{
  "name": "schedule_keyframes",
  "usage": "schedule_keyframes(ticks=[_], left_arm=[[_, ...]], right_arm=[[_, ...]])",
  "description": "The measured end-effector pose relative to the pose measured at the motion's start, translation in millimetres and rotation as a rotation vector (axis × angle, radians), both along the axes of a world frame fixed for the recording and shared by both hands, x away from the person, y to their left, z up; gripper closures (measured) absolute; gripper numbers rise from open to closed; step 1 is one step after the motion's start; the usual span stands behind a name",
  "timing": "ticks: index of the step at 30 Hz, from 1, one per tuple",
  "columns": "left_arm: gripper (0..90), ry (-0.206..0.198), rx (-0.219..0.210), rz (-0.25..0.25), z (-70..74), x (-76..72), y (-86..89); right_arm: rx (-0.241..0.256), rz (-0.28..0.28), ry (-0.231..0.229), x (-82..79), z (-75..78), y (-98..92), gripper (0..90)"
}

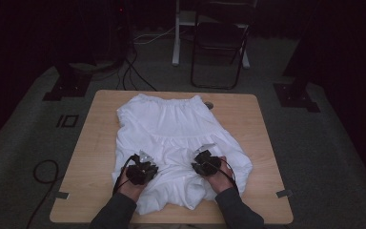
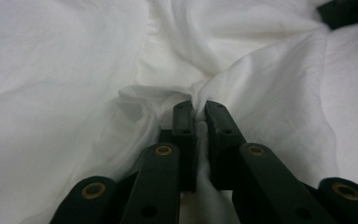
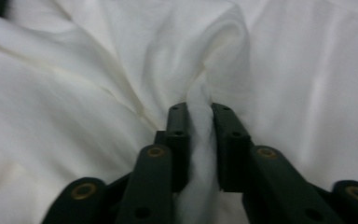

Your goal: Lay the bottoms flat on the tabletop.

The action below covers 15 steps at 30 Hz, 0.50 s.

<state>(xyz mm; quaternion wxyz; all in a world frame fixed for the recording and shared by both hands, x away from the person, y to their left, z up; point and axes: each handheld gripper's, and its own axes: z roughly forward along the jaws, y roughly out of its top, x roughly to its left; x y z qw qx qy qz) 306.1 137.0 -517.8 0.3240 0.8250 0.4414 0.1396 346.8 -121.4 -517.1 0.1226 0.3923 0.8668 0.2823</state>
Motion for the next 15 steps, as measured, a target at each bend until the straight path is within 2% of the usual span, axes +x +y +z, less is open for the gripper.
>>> schedule_keyframes(ticks=[4,9,11,15], left_arm=[[84.4,-0.019,-0.034,0.013,3.4,-20.8,12.0],[84.5,-0.030,-0.050,0.029,4.0,-46.4,26.3],[84.7,-0.023,-0.056,0.040,2.7,-52.2,32.8],[84.9,-0.016,-0.061,0.066,0.5,-63.7,46.2]], right_arm=[[-0.021,-0.053,-0.036,-12.6,2.3,-19.0,83.2],[-0.007,-0.116,-0.045,-29.5,5.3,-50.0,85.3],[-0.040,-0.155,-0.067,-36.9,6.4,-63.9,85.6],[-0.030,-0.254,-0.070,-49.9,7.6,-100.6,86.0]])
